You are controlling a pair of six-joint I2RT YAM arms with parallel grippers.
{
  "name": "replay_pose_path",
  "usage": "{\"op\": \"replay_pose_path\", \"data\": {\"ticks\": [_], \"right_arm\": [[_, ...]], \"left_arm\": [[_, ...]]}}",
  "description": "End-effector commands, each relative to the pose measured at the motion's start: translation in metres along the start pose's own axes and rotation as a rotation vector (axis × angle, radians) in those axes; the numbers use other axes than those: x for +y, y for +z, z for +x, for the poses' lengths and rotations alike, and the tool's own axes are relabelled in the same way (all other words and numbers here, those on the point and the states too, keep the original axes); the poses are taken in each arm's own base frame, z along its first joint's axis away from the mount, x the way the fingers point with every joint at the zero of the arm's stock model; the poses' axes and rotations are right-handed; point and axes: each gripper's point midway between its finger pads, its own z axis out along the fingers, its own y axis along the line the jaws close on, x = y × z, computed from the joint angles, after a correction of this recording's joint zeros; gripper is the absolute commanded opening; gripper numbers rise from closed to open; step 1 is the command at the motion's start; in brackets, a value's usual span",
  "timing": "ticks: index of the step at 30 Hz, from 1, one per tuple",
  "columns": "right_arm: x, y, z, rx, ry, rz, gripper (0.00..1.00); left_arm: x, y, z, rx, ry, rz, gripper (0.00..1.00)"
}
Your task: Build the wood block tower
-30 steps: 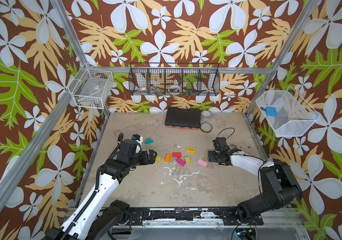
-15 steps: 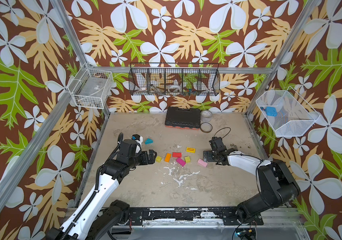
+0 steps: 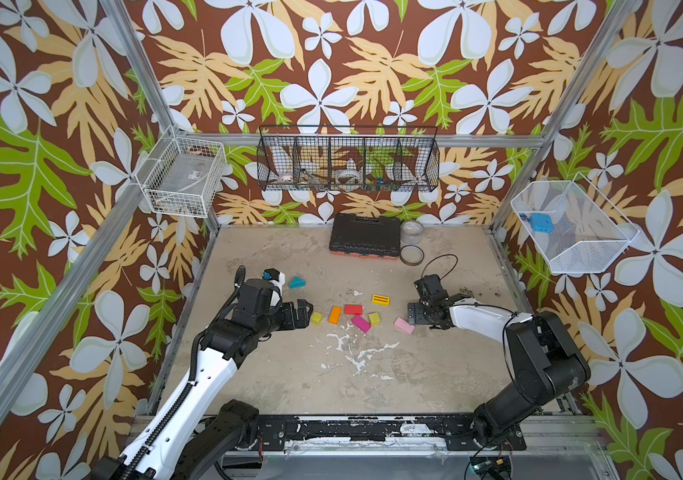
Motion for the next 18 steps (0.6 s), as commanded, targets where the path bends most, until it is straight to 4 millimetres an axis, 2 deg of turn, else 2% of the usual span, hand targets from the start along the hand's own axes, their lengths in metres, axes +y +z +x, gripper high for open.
{"op": "replay_pose_path", "data": {"ticks": [1, 9, 18], "right_arm": [[-0.003, 0.000, 0.001, 0.001, 0.004, 0.014, 0.97], [0.010, 0.007, 0.000, 0.025, -0.014, -0.033, 0.98], [0.014, 0.012, 0.002, 0.044, -0.022, -0.051, 0.95]], "left_arm": [[-0.002, 0.000, -0.003, -0.015, -0.003, 0.010, 1.00], [-0.002, -0.001, -0.003, -0.017, -0.003, 0.010, 1.00], [-0.002, -0.001, -0.003, -0.018, -0.004, 0.009, 1.00]]}}
